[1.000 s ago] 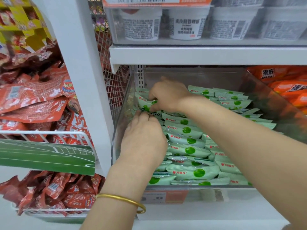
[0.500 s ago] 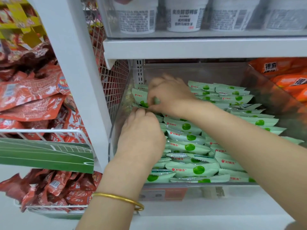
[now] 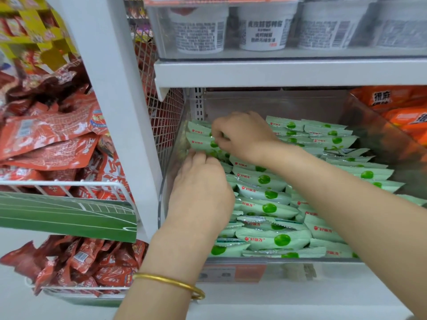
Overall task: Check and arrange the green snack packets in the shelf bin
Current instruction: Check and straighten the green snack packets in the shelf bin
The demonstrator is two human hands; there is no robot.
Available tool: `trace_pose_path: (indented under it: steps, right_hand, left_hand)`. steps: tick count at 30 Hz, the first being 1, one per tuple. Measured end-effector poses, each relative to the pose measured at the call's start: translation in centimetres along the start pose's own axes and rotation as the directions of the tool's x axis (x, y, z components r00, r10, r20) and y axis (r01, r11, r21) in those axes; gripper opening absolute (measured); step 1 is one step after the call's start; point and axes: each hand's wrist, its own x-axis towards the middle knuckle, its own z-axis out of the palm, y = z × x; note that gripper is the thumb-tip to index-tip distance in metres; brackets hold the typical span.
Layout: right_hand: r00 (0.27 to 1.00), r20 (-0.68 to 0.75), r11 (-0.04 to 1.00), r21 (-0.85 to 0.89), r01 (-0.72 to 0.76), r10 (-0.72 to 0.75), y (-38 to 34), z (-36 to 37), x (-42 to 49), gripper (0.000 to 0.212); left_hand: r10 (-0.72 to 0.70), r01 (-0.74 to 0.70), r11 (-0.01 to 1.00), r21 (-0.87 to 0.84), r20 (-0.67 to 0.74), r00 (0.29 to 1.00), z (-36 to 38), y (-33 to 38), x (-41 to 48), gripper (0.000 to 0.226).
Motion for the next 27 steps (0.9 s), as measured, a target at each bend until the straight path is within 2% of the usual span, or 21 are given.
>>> trace_pose_path:
  steps: [3, 7, 11, 15, 16, 18, 22, 25, 27]
  right_hand:
    - [0.999, 0.027, 0.995, 0.099, -0.027, 0.024, 0.1, -0.2, 0.0, 0.008]
    - [0.995, 0.100, 0.996, 0.079, -0.038, 0.030, -0.1, 1.1, 0.2, 0.012]
    - [0.989, 0.143, 0.998, 0.047, -0.036, 0.029, -0.2, 0.8, 0.0, 0.004]
    - [0.994, 0.026, 0.992, 0.057, -0.109, 0.108, 0.0, 0.6, -0.5, 0.039]
    - [0.994, 0.013, 0.993, 0.026, -0.112, 0.112, 0.0, 0.7, -0.4, 0.042]
    - [0.997, 0.007, 0.997, -0.037, -0.072, 0.072, 0.1, 1.2, 0.2, 0.036]
    - [1.000, 0.015, 0.999, -0.031, -0.027, 0.028, 0.4, 1.8, 0.8, 0.023]
    - [0.997, 0.072, 0.998, -0.057, -0.004, 0.008, 0.3, 2.0, 0.4, 0.024]
    - [0.996, 0.087, 1.000, -0.012, -0.001, 0.002, 0.4, 1.6, 0.2, 0.025]
  left_hand:
    - [0.001, -0.002, 1.000, -0.013, -0.017, 1.000, 0.0, 0.1, 0.0, 0.035]
    - [-0.012, 0.012, 1.000, -0.011, -0.020, 1.000, 0.2, 0.4, 0.3, 0.040]
    - [-0.016, 0.015, 1.000, -0.012, -0.018, 1.000, 0.3, 0.6, 0.5, 0.040]
    - [-0.020, 0.019, 1.000, -0.011, -0.032, 0.999, 0.2, 0.5, 0.5, 0.040]
    - [-0.021, 0.021, 1.000, -0.009, -0.033, 0.999, 0.2, 0.5, 0.6, 0.041]
    - [-0.022, 0.022, 1.000, -0.008, -0.027, 0.999, 0.1, 0.6, 0.6, 0.043]
    - [-0.031, 0.031, 0.999, -0.014, -0.009, 0.999, 0.1, 0.7, 0.8, 0.044]
    - [-0.032, 0.032, 0.999, -0.022, -0.019, 0.999, 0.1, 0.7, 0.9, 0.043]
    - [-0.032, 0.032, 0.999, -0.019, -0.016, 0.999, 0.0, 0.7, 0.9, 0.042]
